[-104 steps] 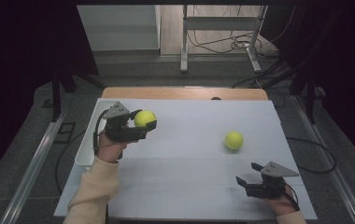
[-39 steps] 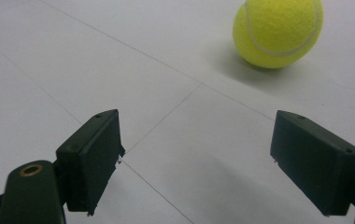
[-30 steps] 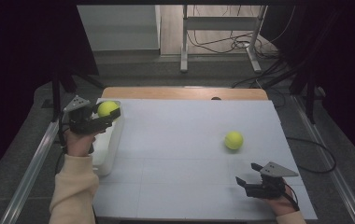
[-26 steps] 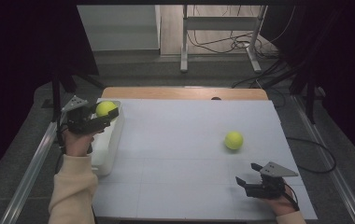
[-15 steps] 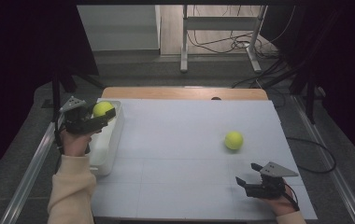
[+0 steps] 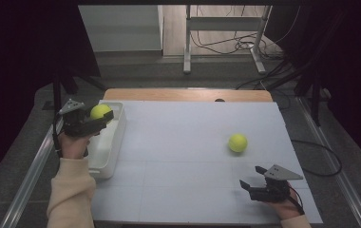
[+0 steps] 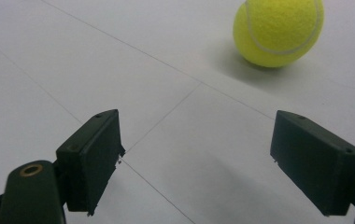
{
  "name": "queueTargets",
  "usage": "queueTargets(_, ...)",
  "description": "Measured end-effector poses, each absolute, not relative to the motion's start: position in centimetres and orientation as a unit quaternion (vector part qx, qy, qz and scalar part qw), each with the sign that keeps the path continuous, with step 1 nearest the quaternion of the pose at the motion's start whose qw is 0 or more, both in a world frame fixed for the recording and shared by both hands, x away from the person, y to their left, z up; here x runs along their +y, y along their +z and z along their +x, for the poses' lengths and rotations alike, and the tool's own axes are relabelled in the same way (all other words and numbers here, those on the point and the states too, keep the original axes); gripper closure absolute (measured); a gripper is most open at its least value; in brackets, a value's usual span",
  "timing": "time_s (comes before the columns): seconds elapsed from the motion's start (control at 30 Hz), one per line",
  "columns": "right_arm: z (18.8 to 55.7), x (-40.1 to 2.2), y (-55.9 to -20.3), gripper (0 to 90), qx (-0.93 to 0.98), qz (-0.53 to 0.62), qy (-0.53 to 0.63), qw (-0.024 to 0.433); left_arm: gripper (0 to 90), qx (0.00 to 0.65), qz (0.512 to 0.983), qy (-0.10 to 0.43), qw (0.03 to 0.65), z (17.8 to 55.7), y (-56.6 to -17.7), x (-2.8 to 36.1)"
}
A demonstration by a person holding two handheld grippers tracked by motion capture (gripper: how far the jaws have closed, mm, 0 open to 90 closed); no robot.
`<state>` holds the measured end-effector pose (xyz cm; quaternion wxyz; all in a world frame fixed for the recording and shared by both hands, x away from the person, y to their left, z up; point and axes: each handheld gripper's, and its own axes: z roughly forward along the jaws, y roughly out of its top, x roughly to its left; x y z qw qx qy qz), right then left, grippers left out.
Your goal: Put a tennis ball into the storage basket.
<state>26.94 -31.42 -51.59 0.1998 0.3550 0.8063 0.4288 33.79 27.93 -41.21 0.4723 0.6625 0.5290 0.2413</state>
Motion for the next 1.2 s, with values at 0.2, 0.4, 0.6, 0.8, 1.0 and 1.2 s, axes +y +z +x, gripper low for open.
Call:
queueTargets(0.2,26.9,-31.5,-51.6,17.1,0.806,0.355,0.429,0.198,26.3,0.534,0.668,0.245,0.457,34.1,-41.6,27.9)
queueTargets(0.4,26.9,-31.5,-51.5,17.1,0.804,0.356,0.431,0.201,26.3,0.540,0.667,0.237,0.455,34.7,-41.8,28.2)
queueTargets(0.6,26.9,-31.5,-51.5,17.1,0.804,0.355,0.432,0.201,26.3,0.548,0.675,0.234,0.435,35.8,-42.0,28.1)
queueTargets(0.8,26.9,-31.6,-51.5,17.1,0.804,0.353,0.434,0.201,26.2,0.553,0.689,0.226,0.410,37.3,-41.9,28.0)
queueTargets(1.0,26.9,-31.6,-51.5,17.1,0.804,0.352,0.435,0.200,26.3,0.567,0.693,0.213,0.391,38.8,-42.4,28.4)
queueTargets(1.2,26.9,-31.6,-51.5,17.1,0.805,0.353,0.433,0.201,26.2,0.571,0.703,0.207,0.369,39.7,-42.9,28.4)
